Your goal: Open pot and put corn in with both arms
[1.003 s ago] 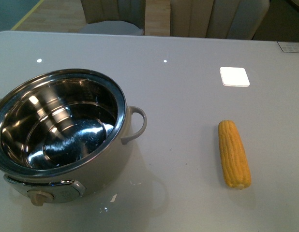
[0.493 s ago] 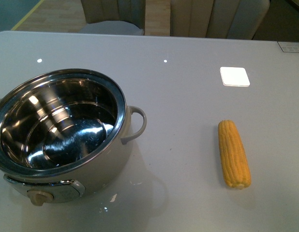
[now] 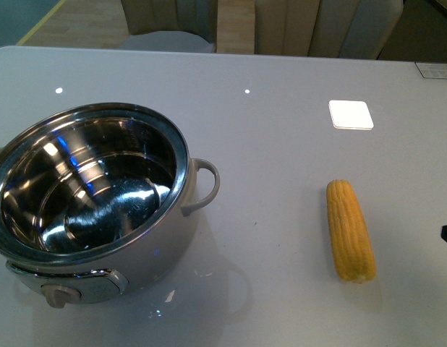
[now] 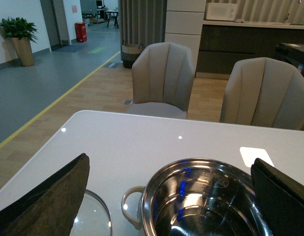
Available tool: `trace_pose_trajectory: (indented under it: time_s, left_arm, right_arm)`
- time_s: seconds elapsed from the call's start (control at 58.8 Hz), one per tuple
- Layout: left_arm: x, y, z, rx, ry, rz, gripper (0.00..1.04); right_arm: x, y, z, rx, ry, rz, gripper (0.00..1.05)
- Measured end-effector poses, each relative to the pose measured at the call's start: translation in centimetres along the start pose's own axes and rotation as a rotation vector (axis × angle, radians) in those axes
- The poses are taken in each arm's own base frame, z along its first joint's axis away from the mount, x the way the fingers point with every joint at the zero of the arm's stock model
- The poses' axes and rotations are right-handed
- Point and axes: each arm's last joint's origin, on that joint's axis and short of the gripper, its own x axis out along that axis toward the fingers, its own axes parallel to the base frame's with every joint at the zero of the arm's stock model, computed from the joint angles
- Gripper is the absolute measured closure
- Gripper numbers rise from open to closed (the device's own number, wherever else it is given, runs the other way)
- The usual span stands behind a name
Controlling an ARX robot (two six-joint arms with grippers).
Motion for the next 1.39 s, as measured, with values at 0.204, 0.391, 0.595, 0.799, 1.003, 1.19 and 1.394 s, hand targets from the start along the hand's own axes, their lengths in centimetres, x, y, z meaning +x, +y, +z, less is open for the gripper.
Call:
trace_pose_trajectory:
  time_s: [0.204, 0.391, 0.595, 0.799, 1.003, 1.19, 1.394]
  left_arm:
    - [0.0, 0.0, 0.0, 0.000, 0.000, 0.000, 0.07]
    - [0.0, 0.0, 0.0, 0.000, 0.000, 0.000, 0.07]
    - [0.0, 0.0, 0.0, 0.000, 0.000, 0.000, 0.07]
    - [0.0, 0.0, 0.0, 0.000, 0.000, 0.000, 0.07]
    - [0.0, 0.0, 0.0, 0.000, 0.000, 0.000, 0.07]
    - [0.0, 0.0, 0.0, 0.001, 0.000, 0.000, 0.07]
    - [0.0, 0.0, 0.0, 0.001, 0.000, 0.000, 0.07]
  right_arm:
    - [4.5, 1.3, 0.7, -0.071, 0.064, 0.008, 0.09]
    - [8.6, 2.5, 1.0, -0.176, 0.095, 0.009, 0.09]
    - [11.7, 3.1, 0.6, -0.244, 0.135, -0.003, 0.09]
    - [14.3, 3.8, 0.4, -0.313, 0.158, 0.003, 0.09]
    - [16.0, 4.2, 0.3, -0.362, 0.161, -0.030, 0.09]
    - [16.9, 4.6, -0.2, -0.401, 0.175, -0.036, 0.14]
    - [17.1, 4.8, -0.6, -0.425, 0.183, -0.039, 0.47]
